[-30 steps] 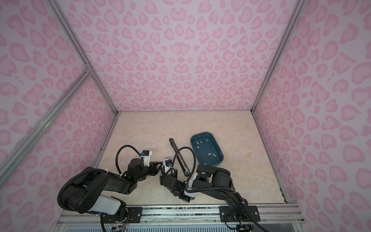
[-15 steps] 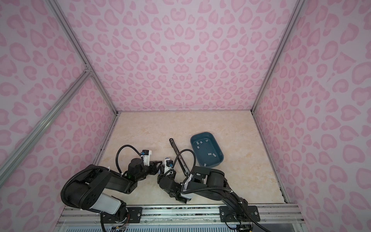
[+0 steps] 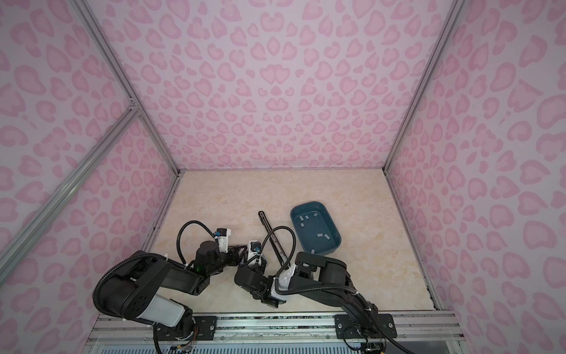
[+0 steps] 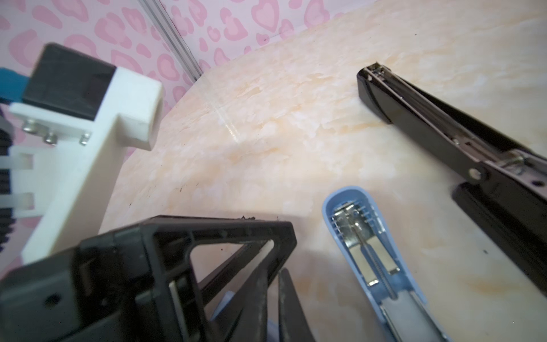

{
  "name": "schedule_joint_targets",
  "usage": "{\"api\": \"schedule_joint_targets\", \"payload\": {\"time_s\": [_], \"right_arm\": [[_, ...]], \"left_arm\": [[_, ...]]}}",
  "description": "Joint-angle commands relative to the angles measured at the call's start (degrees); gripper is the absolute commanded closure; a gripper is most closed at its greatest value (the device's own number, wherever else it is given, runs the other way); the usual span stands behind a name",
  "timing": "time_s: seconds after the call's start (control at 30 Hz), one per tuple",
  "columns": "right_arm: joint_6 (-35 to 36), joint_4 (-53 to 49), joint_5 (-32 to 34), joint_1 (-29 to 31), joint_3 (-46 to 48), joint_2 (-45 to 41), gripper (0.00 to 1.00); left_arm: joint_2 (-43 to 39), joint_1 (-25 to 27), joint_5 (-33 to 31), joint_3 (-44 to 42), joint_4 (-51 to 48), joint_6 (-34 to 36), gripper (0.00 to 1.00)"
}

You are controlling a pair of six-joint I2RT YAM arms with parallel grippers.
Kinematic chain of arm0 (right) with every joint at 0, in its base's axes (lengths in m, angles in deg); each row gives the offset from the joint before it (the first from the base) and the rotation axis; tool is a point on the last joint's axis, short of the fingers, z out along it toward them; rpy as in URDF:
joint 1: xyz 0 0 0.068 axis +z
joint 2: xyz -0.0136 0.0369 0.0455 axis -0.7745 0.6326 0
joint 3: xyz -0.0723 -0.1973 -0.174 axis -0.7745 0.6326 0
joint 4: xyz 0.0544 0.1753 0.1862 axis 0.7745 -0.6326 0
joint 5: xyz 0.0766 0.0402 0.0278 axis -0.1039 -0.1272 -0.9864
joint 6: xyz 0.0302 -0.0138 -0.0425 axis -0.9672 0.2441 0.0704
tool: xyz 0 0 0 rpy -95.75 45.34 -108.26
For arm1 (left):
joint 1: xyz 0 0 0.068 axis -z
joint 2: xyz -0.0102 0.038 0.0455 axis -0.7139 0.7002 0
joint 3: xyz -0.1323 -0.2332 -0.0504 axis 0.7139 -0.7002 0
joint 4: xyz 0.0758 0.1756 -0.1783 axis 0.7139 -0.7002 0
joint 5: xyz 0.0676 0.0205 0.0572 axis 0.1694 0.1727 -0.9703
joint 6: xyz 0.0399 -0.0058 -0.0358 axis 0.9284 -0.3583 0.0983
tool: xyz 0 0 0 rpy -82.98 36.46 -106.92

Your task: Load the staples into the stapler

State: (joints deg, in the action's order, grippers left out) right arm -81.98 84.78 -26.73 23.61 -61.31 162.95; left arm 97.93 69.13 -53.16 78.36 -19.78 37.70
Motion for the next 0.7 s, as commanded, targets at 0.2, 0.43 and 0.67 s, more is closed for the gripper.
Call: {"api": "schedule_joint_targets", "payload": {"time_s": [0.2,0.43,0.67], "right_arm": [[3.77,-25.91,-13.20,-2.68,-3.65,-0.54,0.86],[5.89,-27.53,-12.11,-4.25,-5.09,-2.61,0.83],[9.50,-28.88,-11.35,-5.57,-7.78,-4.60,0.78]], "left_arm": [[-5.96,0.03,-0.85,2.70,-6.33,-0.97,0.60],[-11.30,-0.76,-3.83,4.98,-14.49,-1.84,0.59],[-15.58,-1.42,-6.26,6.52,-21.40,-2.14,0.59]]}}
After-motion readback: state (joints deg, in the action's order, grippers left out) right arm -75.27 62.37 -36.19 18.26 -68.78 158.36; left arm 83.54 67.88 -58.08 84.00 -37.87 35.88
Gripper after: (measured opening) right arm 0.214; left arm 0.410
